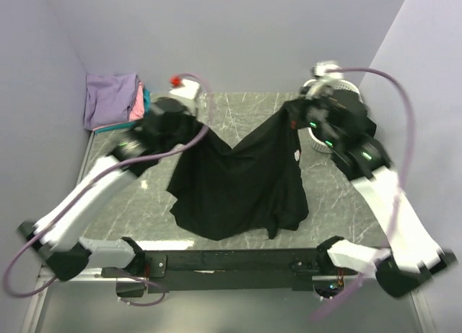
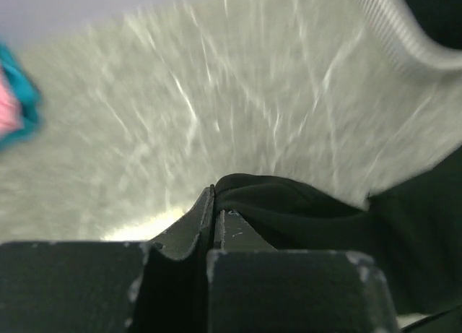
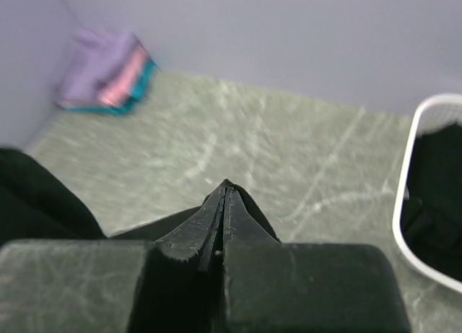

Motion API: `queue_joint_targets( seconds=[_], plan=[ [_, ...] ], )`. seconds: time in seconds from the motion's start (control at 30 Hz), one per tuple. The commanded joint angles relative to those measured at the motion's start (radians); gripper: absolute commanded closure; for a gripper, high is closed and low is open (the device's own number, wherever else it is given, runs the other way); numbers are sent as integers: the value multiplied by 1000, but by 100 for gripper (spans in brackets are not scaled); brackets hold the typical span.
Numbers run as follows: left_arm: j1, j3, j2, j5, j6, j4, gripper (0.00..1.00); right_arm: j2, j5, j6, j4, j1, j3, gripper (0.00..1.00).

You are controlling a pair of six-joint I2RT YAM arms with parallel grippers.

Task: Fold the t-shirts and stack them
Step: Flatten the tshirt out

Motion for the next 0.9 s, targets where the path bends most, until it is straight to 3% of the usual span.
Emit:
queue_joint_targets(
  seconds=[0.0, 0.27, 0.5, 0.6, 0.63, 0.67, 0.7, 0.73, 0.77, 0.83, 0.87],
  plan=[
    [121, -228, 111, 236, -3, 244, 99, 163, 142, -26, 92, 2, -54, 100],
    [266, -195, 555, 302, 38, 541, 99, 633, 240, -23, 139, -61, 83, 100],
    [415, 117, 834, 390, 95, 581, 98, 926, 317, 58, 149, -184, 313, 100],
    [458, 260, 970, 317, 132, 570, 99, 1018, 351, 79, 145, -228, 421, 100],
    [480, 290, 989, 313, 136, 565, 89, 1043, 337, 73, 160, -236, 425, 96],
    [489, 316, 1006, 327, 144, 561, 73, 1056, 287, 63, 160, -245, 436, 76],
    [497, 356, 1036, 338, 150, 543, 59, 1073, 294, 55, 140, -250, 480, 70],
    [501, 370, 1046, 307, 153, 532, 34, 1098, 309, 53, 126, -251, 492, 62],
    [500, 364, 1049, 272, 152, 526, 19, 1099, 314, 50, 113, -250, 495, 36],
    [503, 319, 1015, 230, 147, 550, 1, 1057, 303, 52, 128, -251, 439, 25],
    [503, 258, 994, 230, 139, 564, 0, 1031, 290, 62, 157, -250, 407, 24]
  ],
)
